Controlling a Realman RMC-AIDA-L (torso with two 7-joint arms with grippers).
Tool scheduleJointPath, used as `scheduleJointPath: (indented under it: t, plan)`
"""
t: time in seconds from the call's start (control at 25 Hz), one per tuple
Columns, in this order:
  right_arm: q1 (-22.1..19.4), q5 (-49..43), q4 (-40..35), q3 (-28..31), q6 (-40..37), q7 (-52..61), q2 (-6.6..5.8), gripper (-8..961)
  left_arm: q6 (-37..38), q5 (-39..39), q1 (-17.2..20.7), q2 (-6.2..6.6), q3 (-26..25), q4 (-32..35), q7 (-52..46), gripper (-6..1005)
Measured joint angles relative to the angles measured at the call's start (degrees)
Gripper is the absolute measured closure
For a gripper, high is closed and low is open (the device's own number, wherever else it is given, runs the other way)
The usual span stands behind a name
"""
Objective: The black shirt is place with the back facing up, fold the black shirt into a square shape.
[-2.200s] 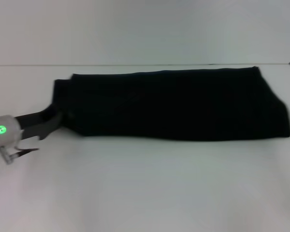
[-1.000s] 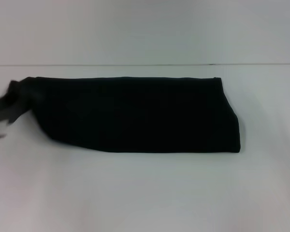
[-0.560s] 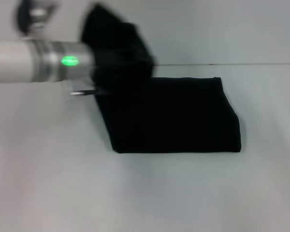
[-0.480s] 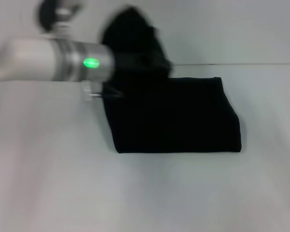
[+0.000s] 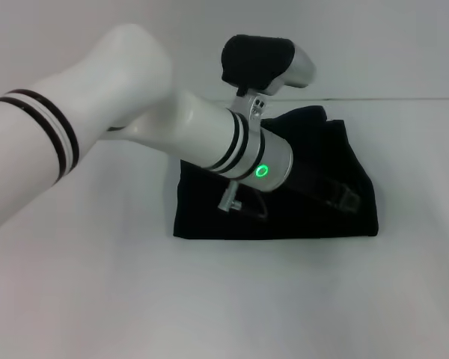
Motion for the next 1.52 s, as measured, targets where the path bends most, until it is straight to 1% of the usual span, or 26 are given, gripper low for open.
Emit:
scheduleJointPath:
  t: [0.04, 0.08, 0.12, 0.16, 0.2, 0.24, 0.28, 0.36, 0.4, 0.44, 0.48, 0.52, 0.56, 0.6, 0.64, 0.72, 0.8, 0.96, 1.08, 1.16, 1.2, 1.24, 1.4, 1.52]
  plan:
    - [0.0, -0.5, -0.1, 0.0, 0.0, 0.7, -0.18, 160, 1.0, -0.2, 0.4, 0.13, 0.6, 1.0, -0.2, 884]
    - [0.0, -1.1, -0.3, 0.0, 0.0, 1.6, -0.35, 161, 3.0, -0.3, 1.5, 0.45, 0.1, 2.9, -0.3, 857]
    - [0.2, -2.6, -1.1, 0.0, 0.0, 4.6, -0.76, 161, 5.7, -0.3, 2.7, 0.74, -1.3, 4.8, -0.3, 831]
    - [0.2, -2.6, -1.1, 0.0, 0.0, 4.6, -0.76, 161, 9.1, -0.3, 4.5, 1.2, -3.8, 7.5, -0.3, 793]
    - [0.3, -3.8, -1.6, 0.0, 0.0, 6.8, -1.11, 161, 12.2, -0.3, 6.3, 1.46, -6.7, 10.1, -0.3, 755]
    - [0.5, -5.1, -2.2, 0.0, 0.0, 8.8, -1.51, 161, 15.4, -0.7, 8.9, 1.75, -11.1, 13.2, -0.4, 718]
    - [0.8, -6.8, -3.0, -0.1, 0.0, 11.6, -1.94, 162, 17.4, -1.2, 10.8, 1.93, -14.6, 15.2, -0.6, 680]
    - [1.7, -10.8, -5.1, -0.4, -0.2, 18.1, -2.75, 162, 21.7, -3.2, 15.6, 2.14, -24.3, 18.4, -2.0, 604]
    - [2.3, -13.3, -6.2, -0.7, -0.5, 22.0, -3.19, 162, 23.4, -4.4, 17.6, 2.64, -29.2, 18.9, -3.3, 557]
    - [3.0, -16.0, -7.4, -1.3, -0.8, 26.8, -3.71, 162, 24.5, -4.8, 18.7, 3.21, -31.8, 18.6, -4.5, 509]
    - [3.9, -18.4, -8.1, -2.3, -1.1, 31.3, -4.34, 163, 26.1, -5.3, 20.1, 4.27, -35.2, 17.8, -6.2, 462]
    - [5.5, -21.9, -8.8, -3.7, -1.6, 37.6, -5.39, 163, 27.6, -5.3, 21.0, 5.42, -37.7, 16.5, -7.2, 414]
    - [6.9, -24.4, -8.8, -4.9, -2.1, 42.2, -6.17, 163, 28.8, -5.3, 21.7, 6.11, -39.9, 15.6, -7.5, 367]
    - [8.3, -26.9, -8.8, -6.1, -2.5, 46.3, -6.89, 163, 30.1, -5.3, 22.2, 6.64, -42.3, 14.8, -7.3, 342]
    - [10.4, -30.0, -8.7, -7.7, -3.1, 50.8, -7.63, 163, 31.3, -5.2, 22.8, 6.73, -44.4, 14.6, -6.7, 317]
    - [13.9, -34.9, -8.6, -10.0, -3.5, 56.4, -8.12, 164, 33.6, -5.2, 24.1, 6.71, -48.0, 14.5, -5.1, 268]
    - [17.3, -39.8, -8.6, -11.8, -3.4, 60.4, -7.93, 164, 34.7, -5.3, 24.9, 6.61, -49.5, 14.7, -4.2, 218]
    - [22.9, -47.7, -8.1, -14.3, -1.1, 65.5, -6.36, 165, 35.7, -5.3, 25.5, 6.5, -50.7, 14.6, -2.6, 134]
    - [25.6, -50.4, -6.8, -16.5, 3.1, 68.1, -5.41, 165, 35.3, -5.3, 25.7, 6.36, -51.0, 14.5, -1.6, 81]
    - [26.5, -50.5, -6.0, -17.7, 6.4, 68.0, -4.45, 166, 34.9, -5.3, 25.7, 6.29, -51.1, 14.4, -1.1, 63]
    - [27.1, -50.7, -5.3, -18.9, 10.6, 67.3, -3.19, 166, 34.7, -5.3, 25.7, 6.25, -51.2, 14.3, -0.9, 63]
    - [27.1, -50.7, -5.3, -18.9, 10.6, 67.3, -3.19, 166, 34.3, -5.3, 25.7, 6.23, -51.3, 14.1, -0.7, 63]
    - [27.2, -51.0, -4.1, -22.1, 17.8, 67.1, -0.67, 167, 33.4, -5.4, 25.4, 6.21, -51.4, 12.4, 0.3, 63]
    - [27.3, -51.0, -3.2, -23.1, 21.7, 66.7, 0.7, 184, 32.6, -5.4, 25.2, 6.27, -51.4, 11.5, 1.1, 63]
